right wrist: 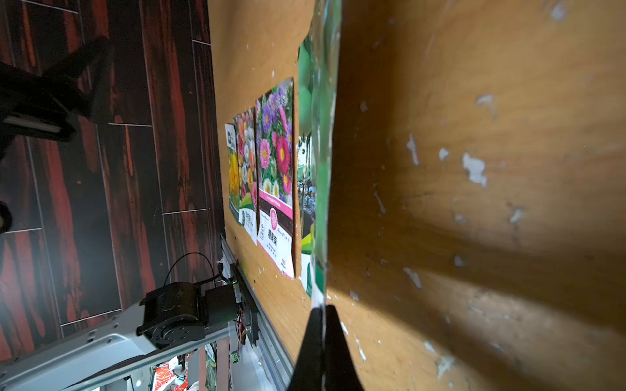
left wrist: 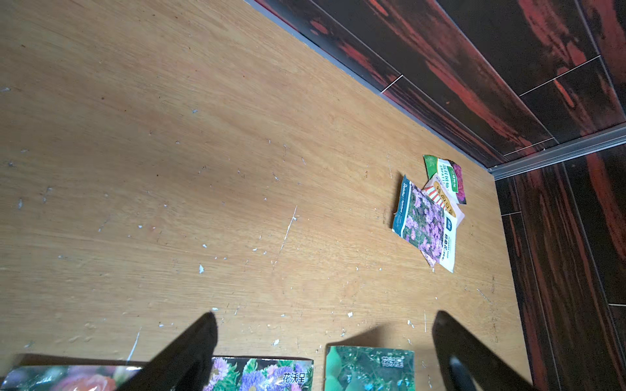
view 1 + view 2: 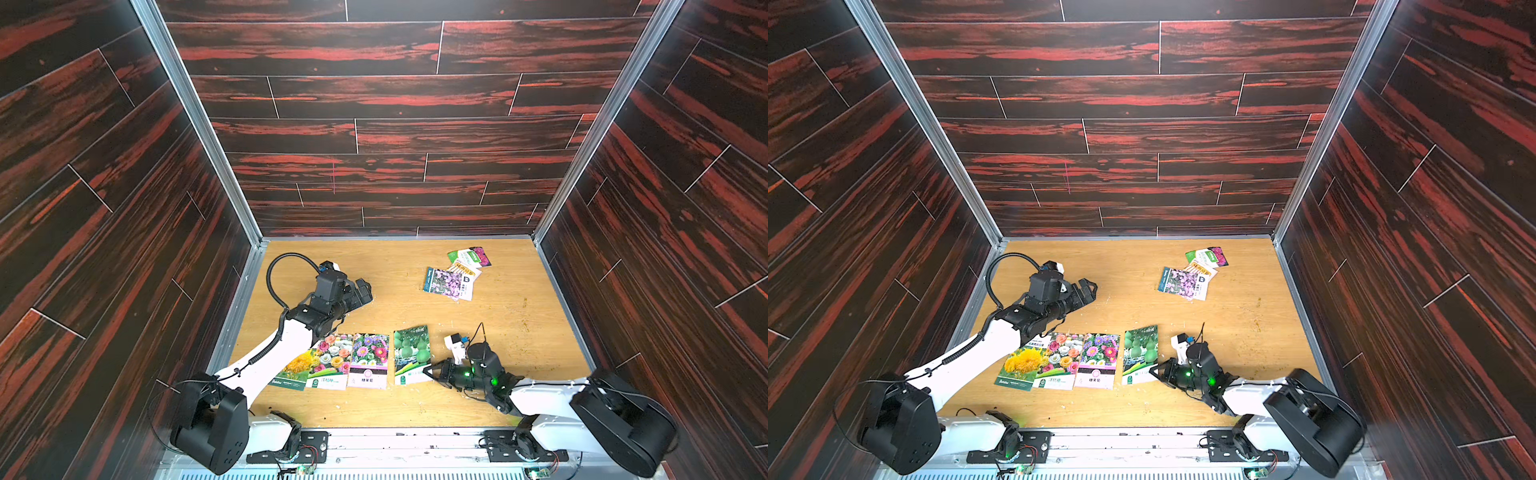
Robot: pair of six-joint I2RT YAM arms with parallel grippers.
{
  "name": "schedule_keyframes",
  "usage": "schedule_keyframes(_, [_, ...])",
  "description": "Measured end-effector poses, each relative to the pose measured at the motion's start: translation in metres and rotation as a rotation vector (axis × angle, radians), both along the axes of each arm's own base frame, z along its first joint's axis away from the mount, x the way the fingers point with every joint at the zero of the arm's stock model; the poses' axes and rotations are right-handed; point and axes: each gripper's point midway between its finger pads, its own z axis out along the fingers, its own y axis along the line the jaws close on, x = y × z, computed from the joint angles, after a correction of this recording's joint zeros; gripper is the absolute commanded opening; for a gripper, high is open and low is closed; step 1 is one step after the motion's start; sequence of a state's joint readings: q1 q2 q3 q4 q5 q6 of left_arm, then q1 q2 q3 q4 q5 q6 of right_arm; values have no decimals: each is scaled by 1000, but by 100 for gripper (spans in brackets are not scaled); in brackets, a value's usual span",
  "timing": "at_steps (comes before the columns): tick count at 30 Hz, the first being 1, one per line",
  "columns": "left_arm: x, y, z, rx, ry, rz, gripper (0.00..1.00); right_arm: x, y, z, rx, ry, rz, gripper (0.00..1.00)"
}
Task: Arrange the seed packets in a row
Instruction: Place the seed packet at the center of the board.
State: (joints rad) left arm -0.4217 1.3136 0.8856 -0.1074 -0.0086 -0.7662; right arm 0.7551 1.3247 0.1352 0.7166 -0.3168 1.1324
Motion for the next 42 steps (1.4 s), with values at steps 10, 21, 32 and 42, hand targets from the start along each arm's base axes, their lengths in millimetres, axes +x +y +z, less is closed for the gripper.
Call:
schedule_keyframes(10, [-5,2,-2,0,2,0,100,-4,5,-4,-10,21,-17,0])
schedule_keyframes(21, [-5,1,-2,-4,1,-4,100,-10,11,-3,-11,32,-6,1])
schedule_keyframes(32, [-5,0,-2,-7,3,-10,100,-14,14,0,-32,47,-2,65])
schedule_keyframes(42, [-6,-9,-5,-25,10,-57,100,30,-14,41,-335,-120,-126,87])
